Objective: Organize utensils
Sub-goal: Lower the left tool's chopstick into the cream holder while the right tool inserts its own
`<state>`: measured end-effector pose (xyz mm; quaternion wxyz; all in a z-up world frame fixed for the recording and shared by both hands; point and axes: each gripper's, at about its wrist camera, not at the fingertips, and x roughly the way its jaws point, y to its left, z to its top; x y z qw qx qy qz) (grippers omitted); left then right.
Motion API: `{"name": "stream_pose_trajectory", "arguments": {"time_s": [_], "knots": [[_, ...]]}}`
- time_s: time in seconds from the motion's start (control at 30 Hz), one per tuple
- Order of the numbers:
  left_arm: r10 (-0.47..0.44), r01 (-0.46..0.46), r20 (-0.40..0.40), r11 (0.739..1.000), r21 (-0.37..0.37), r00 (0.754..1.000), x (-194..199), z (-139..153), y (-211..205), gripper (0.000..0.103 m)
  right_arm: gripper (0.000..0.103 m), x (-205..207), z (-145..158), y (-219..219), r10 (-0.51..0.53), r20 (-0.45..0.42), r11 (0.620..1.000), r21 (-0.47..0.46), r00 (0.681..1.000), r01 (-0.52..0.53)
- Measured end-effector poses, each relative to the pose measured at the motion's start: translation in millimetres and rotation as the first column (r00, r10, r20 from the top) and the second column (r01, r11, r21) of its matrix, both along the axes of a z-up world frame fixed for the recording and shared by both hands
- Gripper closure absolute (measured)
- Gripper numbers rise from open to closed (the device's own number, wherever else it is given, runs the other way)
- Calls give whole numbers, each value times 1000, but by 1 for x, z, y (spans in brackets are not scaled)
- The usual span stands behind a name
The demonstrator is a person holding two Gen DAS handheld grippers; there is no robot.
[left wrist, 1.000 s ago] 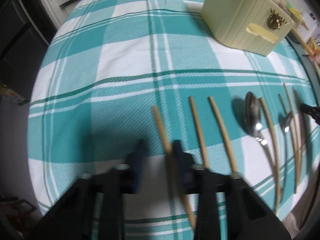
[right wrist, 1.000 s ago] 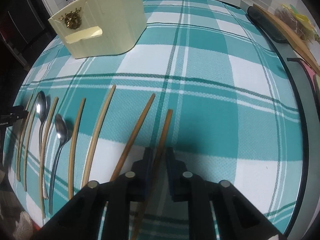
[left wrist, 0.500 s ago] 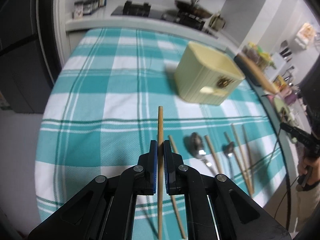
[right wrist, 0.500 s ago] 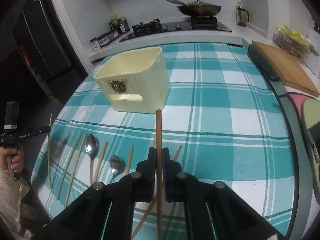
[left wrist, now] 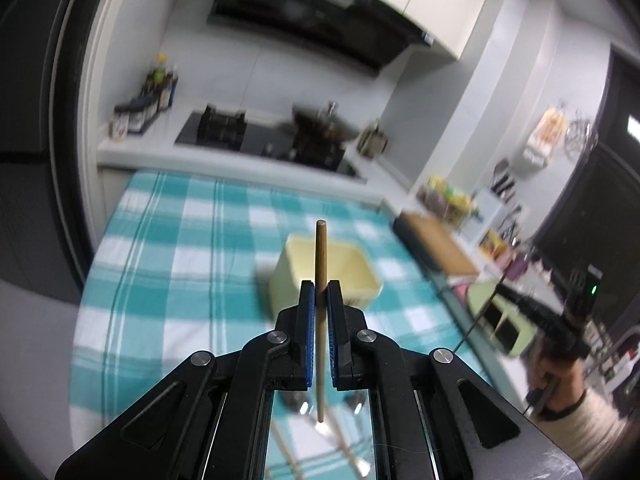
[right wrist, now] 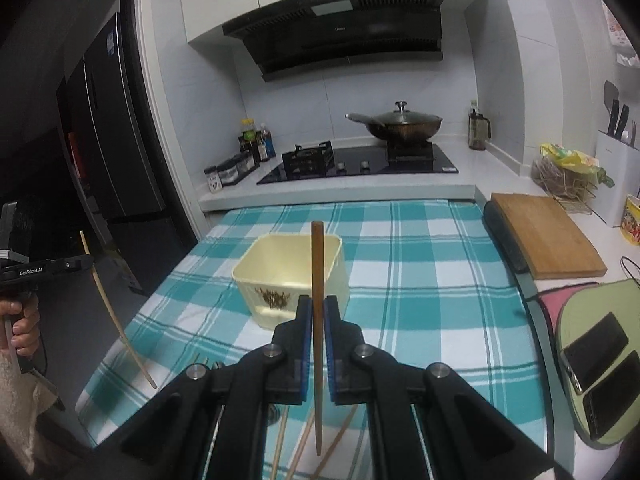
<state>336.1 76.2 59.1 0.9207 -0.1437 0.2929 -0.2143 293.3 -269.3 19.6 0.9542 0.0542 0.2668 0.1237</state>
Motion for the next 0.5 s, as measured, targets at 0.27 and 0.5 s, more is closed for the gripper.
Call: {"name": "stream_pose_trajectory", "arguments": {"time_s": [0.27,0.5], "knots": [[160,-169,226,985,22,961,75,54,-58,99,97,68,55,41,-1,228,1000,-21,974,6],[155,-169,92,971,169,984,142,-19,-108,99,97,139,17,81,-25,221,997,-63,975,40]]}}
